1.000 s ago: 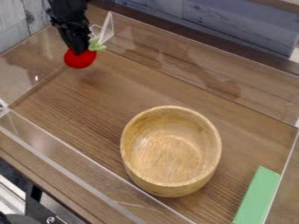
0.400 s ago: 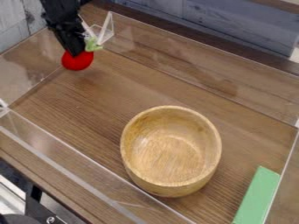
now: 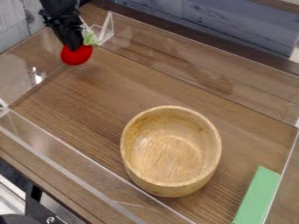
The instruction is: Move the red object to the left side of the table
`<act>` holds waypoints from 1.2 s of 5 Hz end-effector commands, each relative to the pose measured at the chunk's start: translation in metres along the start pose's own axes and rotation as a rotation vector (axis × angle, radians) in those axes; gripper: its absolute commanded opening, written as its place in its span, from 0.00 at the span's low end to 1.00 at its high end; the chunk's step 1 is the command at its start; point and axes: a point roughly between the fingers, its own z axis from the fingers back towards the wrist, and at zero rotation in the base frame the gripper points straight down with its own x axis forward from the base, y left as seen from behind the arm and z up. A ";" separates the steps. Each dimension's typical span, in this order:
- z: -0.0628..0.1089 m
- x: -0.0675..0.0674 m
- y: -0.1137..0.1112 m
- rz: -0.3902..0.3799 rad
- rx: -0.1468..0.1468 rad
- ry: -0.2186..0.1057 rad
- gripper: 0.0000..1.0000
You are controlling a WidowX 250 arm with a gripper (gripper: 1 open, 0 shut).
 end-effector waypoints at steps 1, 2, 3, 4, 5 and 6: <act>0.021 0.014 -0.001 0.003 0.011 -0.046 0.00; 0.013 0.011 -0.001 -0.032 -0.022 -0.030 0.00; 0.006 0.008 0.001 -0.065 -0.052 -0.014 0.00; 0.004 0.007 -0.003 -0.066 -0.073 -0.009 0.00; 0.003 0.007 -0.007 -0.065 -0.098 -0.008 0.00; 0.005 -0.002 0.001 -0.115 -0.133 0.010 0.00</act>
